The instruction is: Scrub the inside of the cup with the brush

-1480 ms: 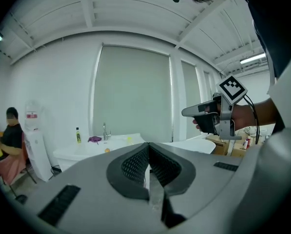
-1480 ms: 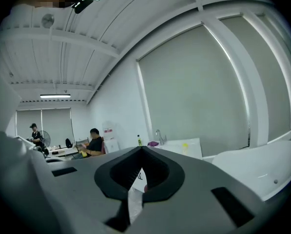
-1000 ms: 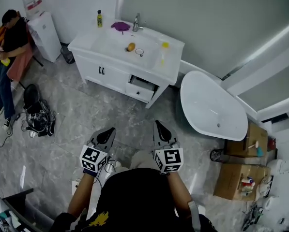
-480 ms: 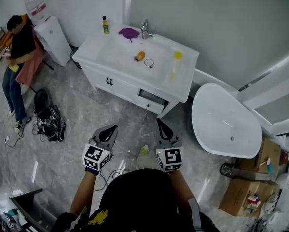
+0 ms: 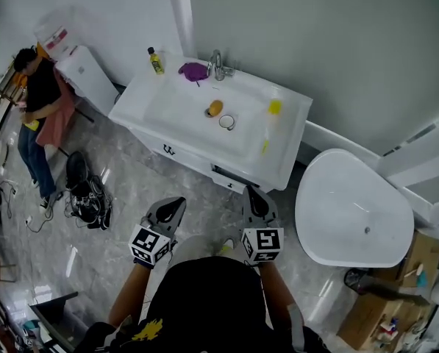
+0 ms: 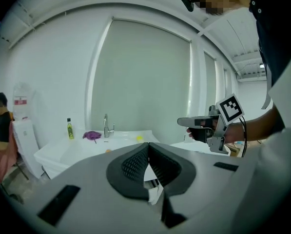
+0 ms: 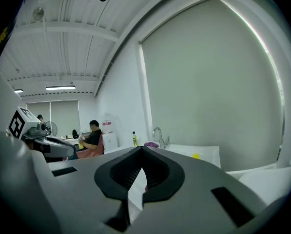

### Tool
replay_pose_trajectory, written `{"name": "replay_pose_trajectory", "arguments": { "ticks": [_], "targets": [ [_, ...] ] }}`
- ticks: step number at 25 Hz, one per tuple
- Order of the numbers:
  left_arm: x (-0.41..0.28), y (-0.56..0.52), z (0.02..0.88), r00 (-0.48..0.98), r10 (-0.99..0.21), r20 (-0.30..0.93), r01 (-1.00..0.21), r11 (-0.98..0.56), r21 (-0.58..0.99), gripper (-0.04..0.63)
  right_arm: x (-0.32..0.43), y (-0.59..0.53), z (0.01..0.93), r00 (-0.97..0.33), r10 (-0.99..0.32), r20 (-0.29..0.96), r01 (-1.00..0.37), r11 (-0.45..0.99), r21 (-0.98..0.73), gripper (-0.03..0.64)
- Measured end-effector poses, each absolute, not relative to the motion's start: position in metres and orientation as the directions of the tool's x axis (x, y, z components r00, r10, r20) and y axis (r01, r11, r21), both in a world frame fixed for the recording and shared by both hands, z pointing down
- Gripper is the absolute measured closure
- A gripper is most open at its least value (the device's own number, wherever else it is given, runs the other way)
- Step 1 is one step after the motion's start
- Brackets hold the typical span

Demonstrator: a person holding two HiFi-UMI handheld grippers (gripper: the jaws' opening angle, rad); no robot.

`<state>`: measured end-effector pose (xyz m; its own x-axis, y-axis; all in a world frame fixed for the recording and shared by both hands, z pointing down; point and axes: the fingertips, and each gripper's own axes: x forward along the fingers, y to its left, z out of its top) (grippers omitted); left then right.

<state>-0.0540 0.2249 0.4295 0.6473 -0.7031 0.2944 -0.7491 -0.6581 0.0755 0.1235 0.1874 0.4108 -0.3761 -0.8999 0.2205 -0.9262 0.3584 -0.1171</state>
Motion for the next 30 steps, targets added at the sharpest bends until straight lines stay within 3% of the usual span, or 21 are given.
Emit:
{"name": "replay_pose_trajectory", "arguments": {
  "ticks": [10,19,23,30],
  "targets": [
    [-0.032,0.081,0.474,0.714,-0.620,0.324,-0.683,-0.718,0.131,0.578,0.133,0.071,0.456,-0.306,-0.895,0.325,-0.952,0.278,-0.131,0.591],
    [-0.018,-0.106,0.520,0.848,-0.429,0.312,-0.484,-0.866,0.125,0.578,0.145,-0.034,0.475,-0.112,-0.895,0.431,-0.993,0.114,-0.021,0.591],
    [-0.012,-0.159,0.569,0.867,-0.328,0.376,-0.416,-0.891,0.183,0.577,0.170,-0.048,0.502,-0.017,-0.878,0.479,-1.000,0.003,-0.031,0.591],
    [0.018,-0.194,0.692,0.766,-0.275,0.581,-0.452,-0.873,0.182,0.576,0.245,-0.079,0.583,0.070,-0.826,0.560,-0.994,-0.108,-0.035,0.591]
  ]
}}
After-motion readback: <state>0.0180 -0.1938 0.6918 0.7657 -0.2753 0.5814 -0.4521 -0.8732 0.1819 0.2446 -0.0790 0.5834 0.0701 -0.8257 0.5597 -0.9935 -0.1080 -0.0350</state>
